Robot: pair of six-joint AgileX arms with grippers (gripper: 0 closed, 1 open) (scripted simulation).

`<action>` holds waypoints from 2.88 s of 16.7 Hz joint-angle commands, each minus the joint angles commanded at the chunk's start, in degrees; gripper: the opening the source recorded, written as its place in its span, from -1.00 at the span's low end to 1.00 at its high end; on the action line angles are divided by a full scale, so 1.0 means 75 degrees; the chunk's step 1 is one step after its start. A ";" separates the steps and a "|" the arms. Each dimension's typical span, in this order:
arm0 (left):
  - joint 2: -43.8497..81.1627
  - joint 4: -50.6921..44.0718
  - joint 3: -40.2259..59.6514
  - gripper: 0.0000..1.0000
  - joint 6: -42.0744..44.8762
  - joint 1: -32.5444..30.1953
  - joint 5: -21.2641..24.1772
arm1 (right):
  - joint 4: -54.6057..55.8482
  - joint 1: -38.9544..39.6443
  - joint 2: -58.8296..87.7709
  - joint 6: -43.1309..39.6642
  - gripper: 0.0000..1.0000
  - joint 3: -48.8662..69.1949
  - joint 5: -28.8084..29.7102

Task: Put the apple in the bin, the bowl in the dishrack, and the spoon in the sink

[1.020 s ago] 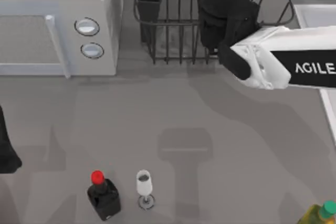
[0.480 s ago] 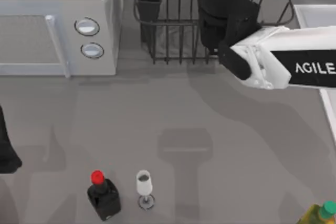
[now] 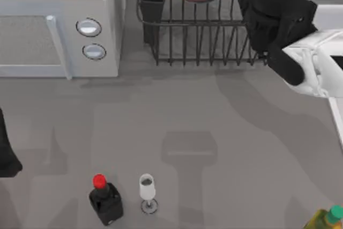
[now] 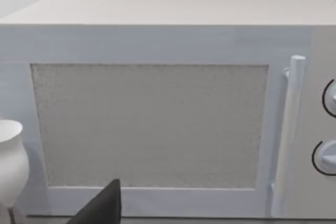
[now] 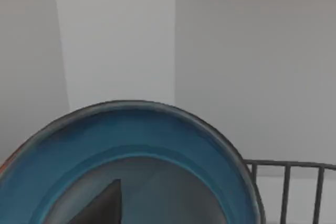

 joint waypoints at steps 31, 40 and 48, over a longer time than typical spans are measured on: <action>0.0000 0.0000 0.0000 1.00 0.0000 0.0000 0.0000 | -0.5340 -0.4420 -1.3590 -0.0700 1.00 -0.8373 -0.3996; 0.0000 0.0000 0.0000 1.00 0.0000 0.0000 0.0000 | -0.8410 -0.6119 -0.9468 -0.6311 1.00 -0.5778 -0.3933; 0.0000 0.0000 0.0000 1.00 0.0000 0.0000 0.0000 | -1.1628 -0.7796 -0.5186 -1.2598 1.00 -0.3248 -0.3797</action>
